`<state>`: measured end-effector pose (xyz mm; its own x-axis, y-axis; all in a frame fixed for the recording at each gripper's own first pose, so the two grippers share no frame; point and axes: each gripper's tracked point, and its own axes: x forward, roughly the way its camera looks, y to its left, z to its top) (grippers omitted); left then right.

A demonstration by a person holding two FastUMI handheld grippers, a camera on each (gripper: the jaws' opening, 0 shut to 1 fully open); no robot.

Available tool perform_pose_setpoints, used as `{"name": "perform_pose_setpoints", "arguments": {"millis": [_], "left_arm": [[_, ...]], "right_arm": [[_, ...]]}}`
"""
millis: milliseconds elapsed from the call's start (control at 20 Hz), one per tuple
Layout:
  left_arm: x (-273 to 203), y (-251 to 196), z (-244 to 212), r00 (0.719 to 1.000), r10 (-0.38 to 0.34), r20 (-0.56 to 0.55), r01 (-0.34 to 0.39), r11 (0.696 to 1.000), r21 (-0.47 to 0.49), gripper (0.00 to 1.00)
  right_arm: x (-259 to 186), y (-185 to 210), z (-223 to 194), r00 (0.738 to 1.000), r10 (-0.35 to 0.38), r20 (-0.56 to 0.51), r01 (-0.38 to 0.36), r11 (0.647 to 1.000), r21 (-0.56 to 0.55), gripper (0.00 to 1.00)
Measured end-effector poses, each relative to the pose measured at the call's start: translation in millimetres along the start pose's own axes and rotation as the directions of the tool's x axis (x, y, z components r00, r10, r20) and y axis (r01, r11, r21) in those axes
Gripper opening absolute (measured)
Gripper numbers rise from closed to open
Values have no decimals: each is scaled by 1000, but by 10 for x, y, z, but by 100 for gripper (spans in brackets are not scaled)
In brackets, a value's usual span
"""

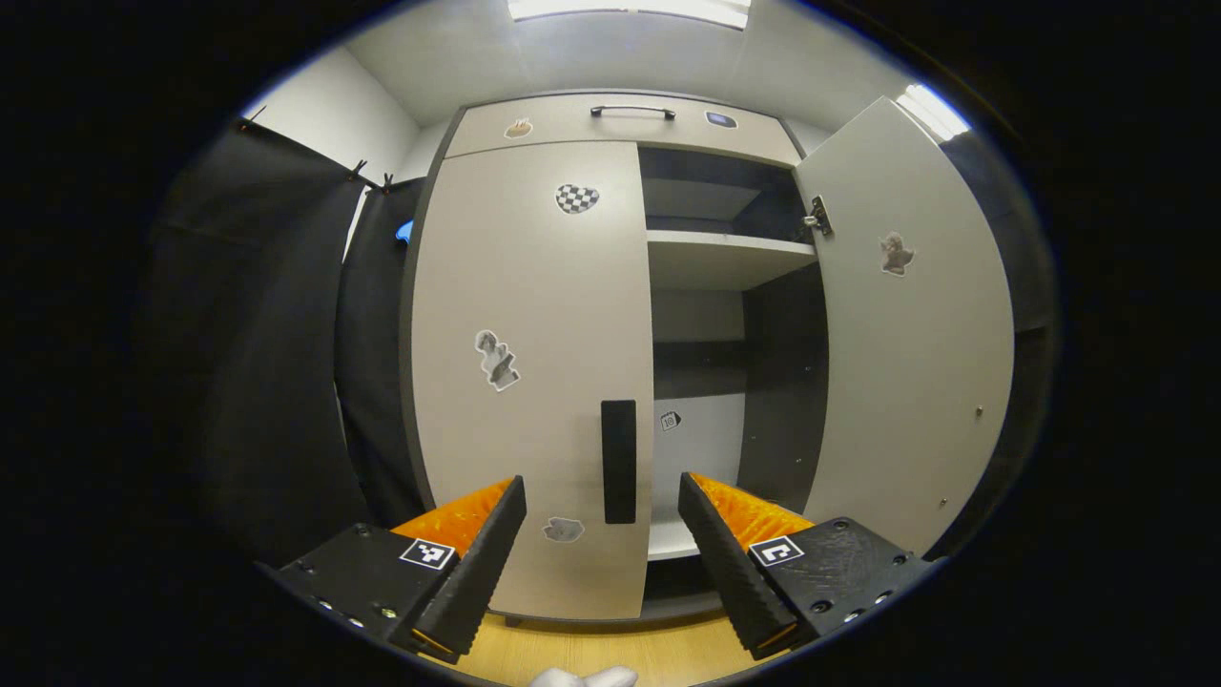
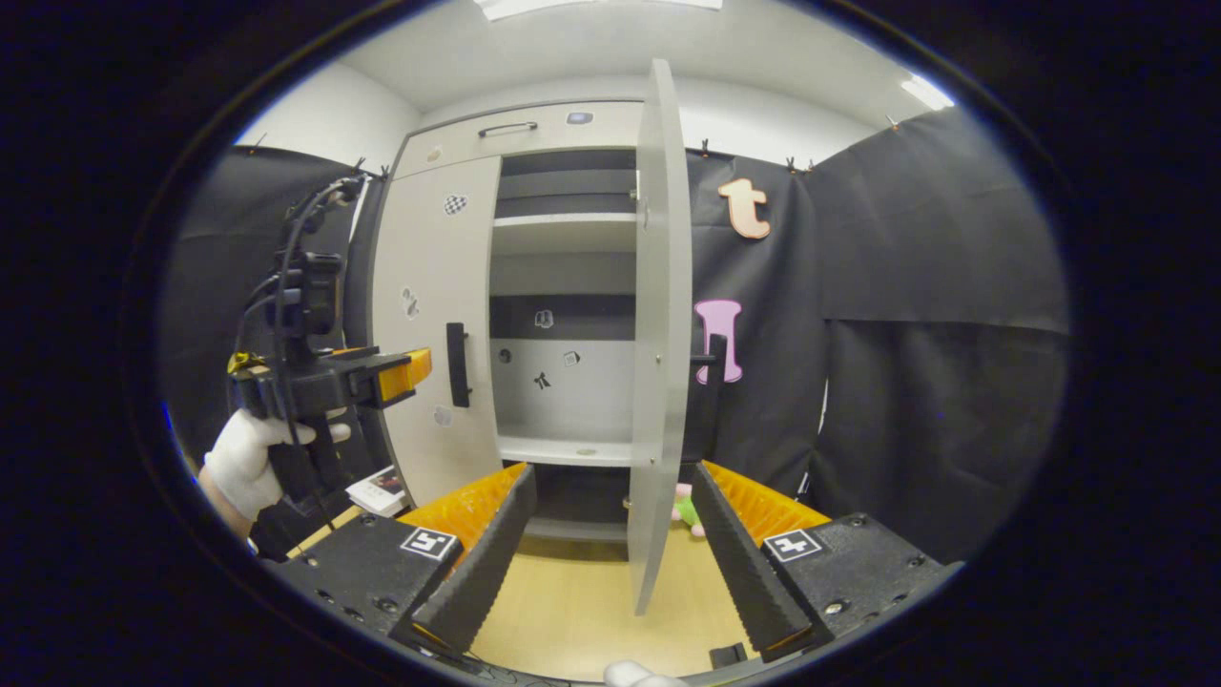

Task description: Open the right door of the double-door shoe cabinet with the right hand, and open the left door with the left hand.

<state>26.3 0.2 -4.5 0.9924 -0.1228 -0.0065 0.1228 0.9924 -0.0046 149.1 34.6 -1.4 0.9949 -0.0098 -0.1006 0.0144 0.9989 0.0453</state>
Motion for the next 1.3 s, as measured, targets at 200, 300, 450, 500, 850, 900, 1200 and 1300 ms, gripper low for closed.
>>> {"name": "perform_pose_setpoints", "arguments": {"millis": [200, 300, 450, 500, 850, 900, 1200, 1300], "left_arm": [[61, -15, -64, 1000, -1, -27, 1, 1000, -3, 96], [62, -19, -102, 999, 1, -42, -2, 1000, -10, 96], [77, -46, -113, 998, 1, -56, -2, 1000, -15, 96], [87, -27, -114, 999, 5, -54, -6, 1000, -13, 96], [278, -47, -230, 997, -13, -80, 11, 1000, -16, 75], [291, -51, -250, 996, -13, -88, 12, 1000, -19, 74], [285, -56, -227, 998, -21, -65, 22, 1000, 18, 29], [272, -35, -222, 998, -18, -62, 19, 1000, 10, 19]], "right_arm": [[67, -92, -64, 1000, -7, -22, 7, 1000, 5, 100], [107, -146, -72, 999, -18, -29, 18, 1000, 1, 100], [142, -206, -98, 999, -28, -39, 28, 1000, -5, 100], [153, -216, -112, 999, -30, -42, 30, 1000, -8, 100], [205, -255, -118, 998, -27, -51, 27, 1000, -13, 100], [206, -257, -100, 999, -27, -45, 26, 1000, -11, 100], [168, -289, -82, 999, -30, -38, 29, 1000, -9, 100], [151, -255, -72, 999, -21, -37, 21, 1000, -7, 100]]}}
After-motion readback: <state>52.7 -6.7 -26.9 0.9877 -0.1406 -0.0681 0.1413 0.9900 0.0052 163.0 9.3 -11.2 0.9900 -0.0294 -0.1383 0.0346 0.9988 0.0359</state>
